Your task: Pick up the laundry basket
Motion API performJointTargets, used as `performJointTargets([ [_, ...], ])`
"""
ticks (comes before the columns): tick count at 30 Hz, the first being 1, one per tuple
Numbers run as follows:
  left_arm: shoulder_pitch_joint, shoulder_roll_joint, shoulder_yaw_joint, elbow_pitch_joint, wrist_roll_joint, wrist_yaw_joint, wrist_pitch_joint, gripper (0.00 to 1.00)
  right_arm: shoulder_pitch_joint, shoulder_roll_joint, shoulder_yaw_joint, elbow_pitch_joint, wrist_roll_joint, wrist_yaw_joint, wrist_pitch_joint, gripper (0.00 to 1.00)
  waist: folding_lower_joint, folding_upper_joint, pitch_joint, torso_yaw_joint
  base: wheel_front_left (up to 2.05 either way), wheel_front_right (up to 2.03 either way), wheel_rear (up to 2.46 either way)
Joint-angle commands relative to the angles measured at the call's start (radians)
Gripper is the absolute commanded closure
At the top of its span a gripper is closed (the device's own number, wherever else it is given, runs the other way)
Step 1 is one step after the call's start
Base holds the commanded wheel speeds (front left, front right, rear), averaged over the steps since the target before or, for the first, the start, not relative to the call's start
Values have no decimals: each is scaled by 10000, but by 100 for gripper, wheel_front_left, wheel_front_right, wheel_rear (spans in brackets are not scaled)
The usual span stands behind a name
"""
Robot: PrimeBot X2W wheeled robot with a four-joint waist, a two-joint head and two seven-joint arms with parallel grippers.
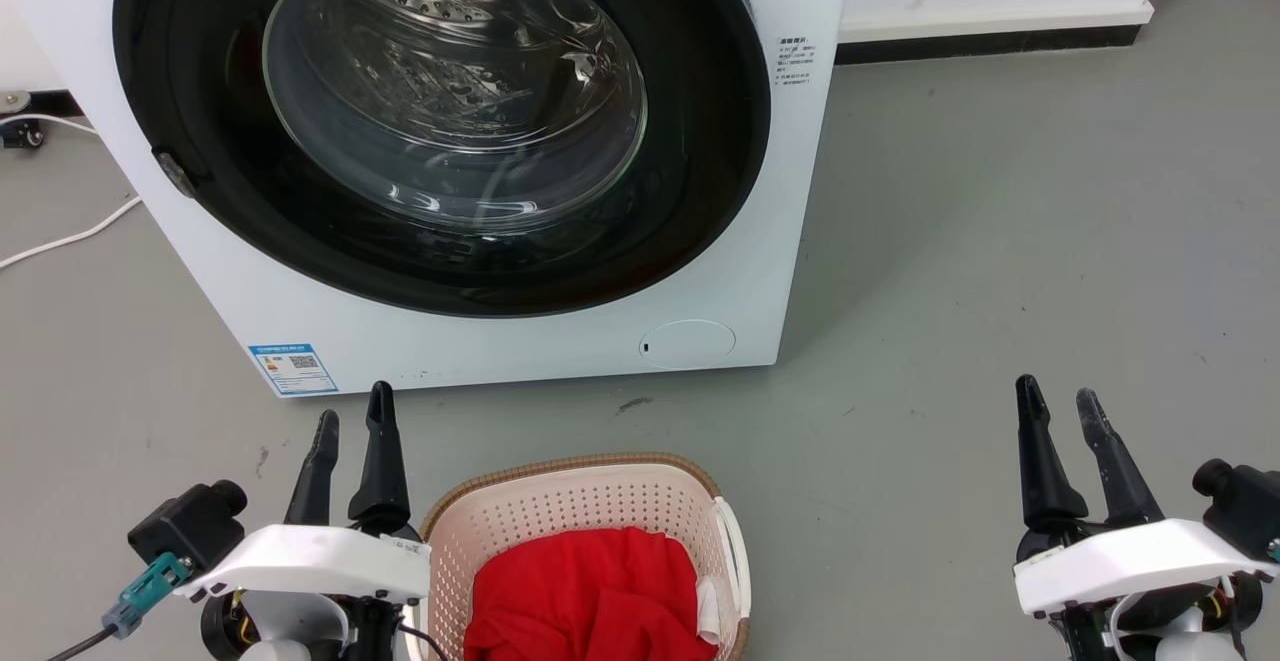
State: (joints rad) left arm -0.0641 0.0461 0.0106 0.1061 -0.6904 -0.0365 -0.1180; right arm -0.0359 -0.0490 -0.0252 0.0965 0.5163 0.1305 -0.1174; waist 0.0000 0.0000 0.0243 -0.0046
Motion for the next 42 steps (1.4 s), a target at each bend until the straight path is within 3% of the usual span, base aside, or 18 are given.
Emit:
performJointTargets([
  [1,-95,42,-16,-155,208,-42,-74,0,-18,-21,21,-173,-233,3,-77,0,0,0,2,0,0,0,0],
  [15,38,46,-80,-232,1836,49,-476,0,129,-21,206,-400,-2029,2,-477,0,0,0,45,0,0,0,0],
  [42,276,52,-38,-281,3956,-64,-1067,0,348,-22,364,-654,-4114,1,-1067,0,0,0,154,-22,0,0,0],
])
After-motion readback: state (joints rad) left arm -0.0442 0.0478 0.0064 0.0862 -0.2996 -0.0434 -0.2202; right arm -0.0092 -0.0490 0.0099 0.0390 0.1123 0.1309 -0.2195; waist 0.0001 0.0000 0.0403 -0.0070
